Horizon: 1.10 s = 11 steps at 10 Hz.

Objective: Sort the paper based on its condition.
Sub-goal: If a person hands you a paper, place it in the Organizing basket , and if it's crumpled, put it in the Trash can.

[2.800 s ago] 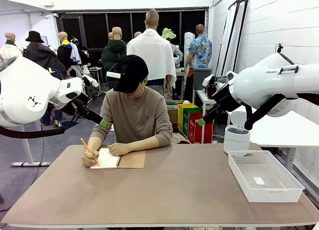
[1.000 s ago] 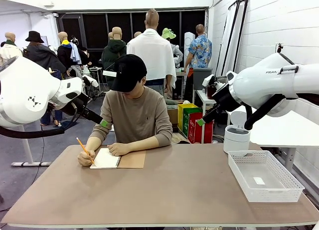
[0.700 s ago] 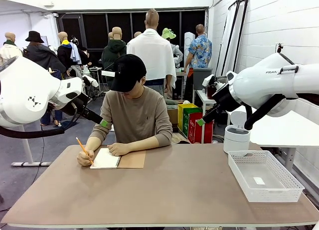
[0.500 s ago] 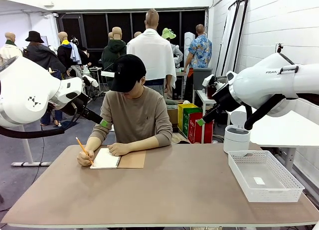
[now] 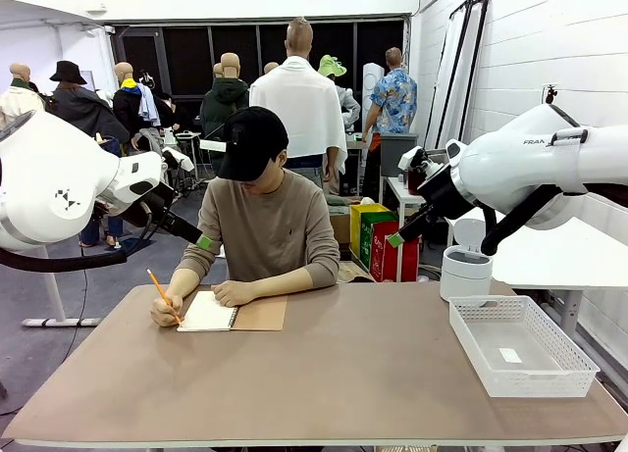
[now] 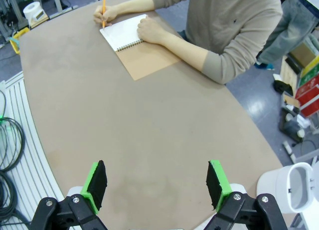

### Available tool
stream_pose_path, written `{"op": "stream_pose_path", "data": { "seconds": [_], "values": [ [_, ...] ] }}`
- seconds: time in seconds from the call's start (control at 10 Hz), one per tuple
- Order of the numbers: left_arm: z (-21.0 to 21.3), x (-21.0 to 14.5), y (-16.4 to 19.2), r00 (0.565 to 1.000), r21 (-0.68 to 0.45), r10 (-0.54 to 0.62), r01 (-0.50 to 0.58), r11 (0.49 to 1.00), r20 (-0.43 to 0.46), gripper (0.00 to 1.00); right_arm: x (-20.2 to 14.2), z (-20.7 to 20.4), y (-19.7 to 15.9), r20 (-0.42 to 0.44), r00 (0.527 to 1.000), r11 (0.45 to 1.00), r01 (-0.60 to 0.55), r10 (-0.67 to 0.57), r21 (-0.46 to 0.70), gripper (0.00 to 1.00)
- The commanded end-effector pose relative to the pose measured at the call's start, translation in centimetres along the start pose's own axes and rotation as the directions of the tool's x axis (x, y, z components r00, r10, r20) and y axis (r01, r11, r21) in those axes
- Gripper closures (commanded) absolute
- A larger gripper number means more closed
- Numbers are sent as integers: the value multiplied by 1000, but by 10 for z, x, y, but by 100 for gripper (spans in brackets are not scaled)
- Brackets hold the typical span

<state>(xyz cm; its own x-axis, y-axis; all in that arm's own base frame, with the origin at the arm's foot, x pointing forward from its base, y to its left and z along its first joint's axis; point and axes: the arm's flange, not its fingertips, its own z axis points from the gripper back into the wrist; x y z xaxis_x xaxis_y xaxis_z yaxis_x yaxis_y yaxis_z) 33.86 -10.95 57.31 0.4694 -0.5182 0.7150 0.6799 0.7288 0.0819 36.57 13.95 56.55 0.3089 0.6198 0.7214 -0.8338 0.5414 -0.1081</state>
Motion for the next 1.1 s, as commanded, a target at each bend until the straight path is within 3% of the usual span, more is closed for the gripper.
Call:
{"op": "stream_pose_path", "data": {
  "seconds": [0.0,1.0],
  "values": [
    [0,0,0,1000,-7,1,-1,1000,0,0,-1,-1,-1,8,1000,1000,5,-5,15,0],
    [0,0,0,1000,-7,1,-1,1000,0,0,-1,-1,-1,8,1000,1000,5,-5,15,0]
  ]
}}
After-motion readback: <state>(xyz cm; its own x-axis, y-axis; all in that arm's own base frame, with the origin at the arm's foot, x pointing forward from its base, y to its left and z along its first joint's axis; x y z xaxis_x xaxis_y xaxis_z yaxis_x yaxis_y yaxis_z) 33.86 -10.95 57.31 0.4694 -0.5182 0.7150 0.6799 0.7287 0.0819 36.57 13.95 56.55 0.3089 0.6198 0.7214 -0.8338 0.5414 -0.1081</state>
